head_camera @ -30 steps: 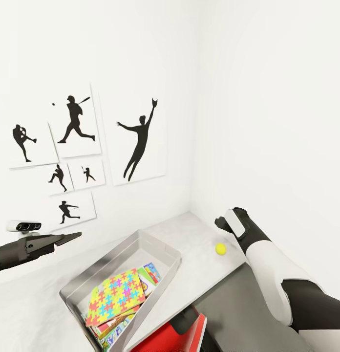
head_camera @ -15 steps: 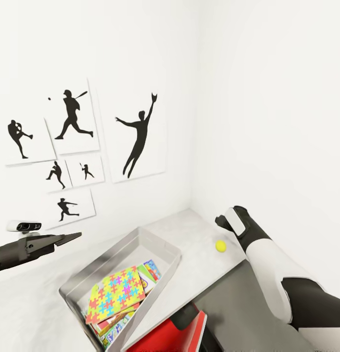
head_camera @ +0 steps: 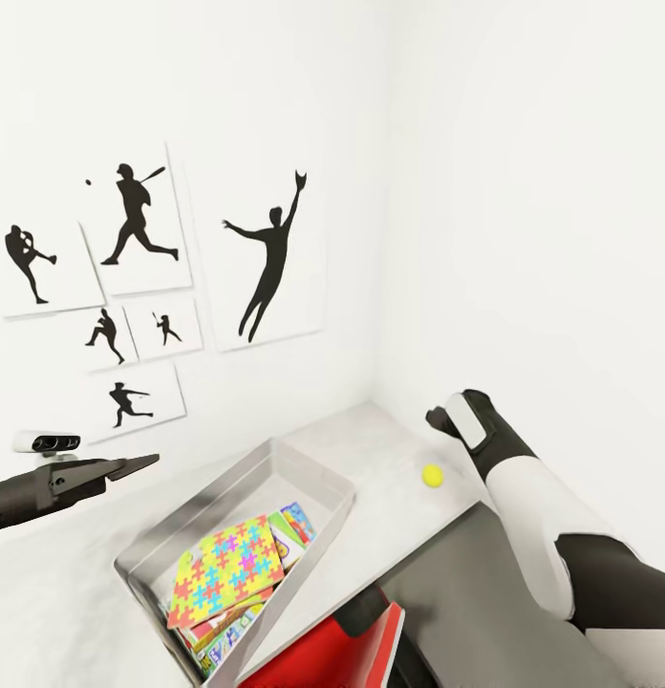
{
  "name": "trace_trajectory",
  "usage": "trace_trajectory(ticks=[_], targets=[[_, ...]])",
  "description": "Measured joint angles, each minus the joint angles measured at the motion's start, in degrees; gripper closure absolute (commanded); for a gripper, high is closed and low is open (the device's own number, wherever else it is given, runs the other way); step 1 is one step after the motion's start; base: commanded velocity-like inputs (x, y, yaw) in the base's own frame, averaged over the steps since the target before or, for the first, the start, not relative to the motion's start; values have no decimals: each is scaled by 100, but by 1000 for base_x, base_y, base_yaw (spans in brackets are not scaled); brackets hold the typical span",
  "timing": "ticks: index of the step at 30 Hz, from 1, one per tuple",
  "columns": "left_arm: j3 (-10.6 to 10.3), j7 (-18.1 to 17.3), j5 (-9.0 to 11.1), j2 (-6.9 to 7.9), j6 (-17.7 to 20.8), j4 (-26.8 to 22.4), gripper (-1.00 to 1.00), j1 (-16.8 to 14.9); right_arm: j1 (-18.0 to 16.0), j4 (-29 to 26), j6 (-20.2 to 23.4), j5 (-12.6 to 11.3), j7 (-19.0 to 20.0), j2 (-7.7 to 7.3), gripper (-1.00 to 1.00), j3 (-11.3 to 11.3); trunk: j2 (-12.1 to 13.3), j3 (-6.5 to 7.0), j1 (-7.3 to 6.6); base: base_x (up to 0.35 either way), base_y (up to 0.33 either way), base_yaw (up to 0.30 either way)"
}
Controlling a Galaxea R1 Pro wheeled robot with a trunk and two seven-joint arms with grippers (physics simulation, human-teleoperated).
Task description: Put all the toys in the child's room - the three board games (two on the bed and one on the table), the two jigsaw puzzles on the table, and the tennis ball on the table - inside the toy box on the table in the child's room.
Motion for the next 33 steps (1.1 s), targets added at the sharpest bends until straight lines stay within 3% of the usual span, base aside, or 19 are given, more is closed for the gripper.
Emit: trace_trajectory(ticks=[9,27,29,33], targets=[[9,0,0,1,0,0,-100,0,-13,-6,9,3,10,-123,-100,-7,0,-84,0,0,0,0],[32,0,5,-11,67,-80,-100,-24,-5,-6,12,-1,19,-119,-100,-6,-1,-251,0,0,0,0],[23,0,30,-15,116,-140,-100,-216,-5,-6,12,1,19,-119,-100,-4,0,-269,0,0,0,0],[-78,0,33,-45,137,-124,-100,-979,-5,-6,12,-16,48,-127,-100,-5,0,-306,1,0,0,0]])
